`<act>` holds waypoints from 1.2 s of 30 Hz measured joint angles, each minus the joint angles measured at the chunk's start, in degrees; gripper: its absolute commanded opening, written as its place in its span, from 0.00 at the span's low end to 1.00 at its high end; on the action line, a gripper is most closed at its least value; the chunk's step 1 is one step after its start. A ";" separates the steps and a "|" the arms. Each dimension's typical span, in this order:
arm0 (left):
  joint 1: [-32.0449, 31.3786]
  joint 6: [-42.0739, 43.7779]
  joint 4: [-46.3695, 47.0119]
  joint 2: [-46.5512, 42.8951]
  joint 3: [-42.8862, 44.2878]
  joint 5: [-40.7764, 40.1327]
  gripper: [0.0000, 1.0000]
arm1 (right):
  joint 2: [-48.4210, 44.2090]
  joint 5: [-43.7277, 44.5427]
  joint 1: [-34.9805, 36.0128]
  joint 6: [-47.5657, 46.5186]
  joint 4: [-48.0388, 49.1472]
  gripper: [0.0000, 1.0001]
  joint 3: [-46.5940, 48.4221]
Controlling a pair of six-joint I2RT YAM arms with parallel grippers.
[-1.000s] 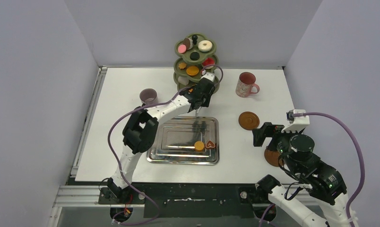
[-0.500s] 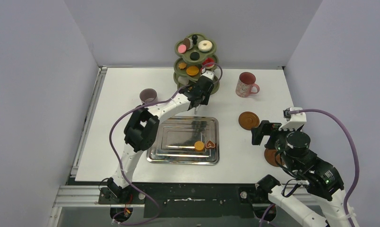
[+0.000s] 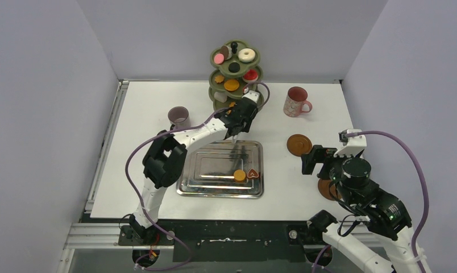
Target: Serve the afternoon tea
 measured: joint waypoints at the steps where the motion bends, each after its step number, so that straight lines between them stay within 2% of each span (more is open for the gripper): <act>1: -0.02 -0.15 0.07 -0.57 -1.11 -0.13 0.23 | 0.00 -0.02 0.00 0.02 -0.04 1.00 -0.28; 14: 0.44 -1.09 -0.44 -0.04 -2.08 -0.92 0.21 | -0.79 0.00 0.00 0.09 -0.20 1.00 -0.57; 25: 2.05 -1.05 -1.62 5.38 4.11 -0.35 0.21 | -0.57 0.07 0.00 0.09 -0.13 1.00 -0.57; 36: 3.39 -0.11 -1.79 12.55 14.23 1.05 0.21 | 3.76 0.42 0.00 -0.07 -0.09 1.00 -0.57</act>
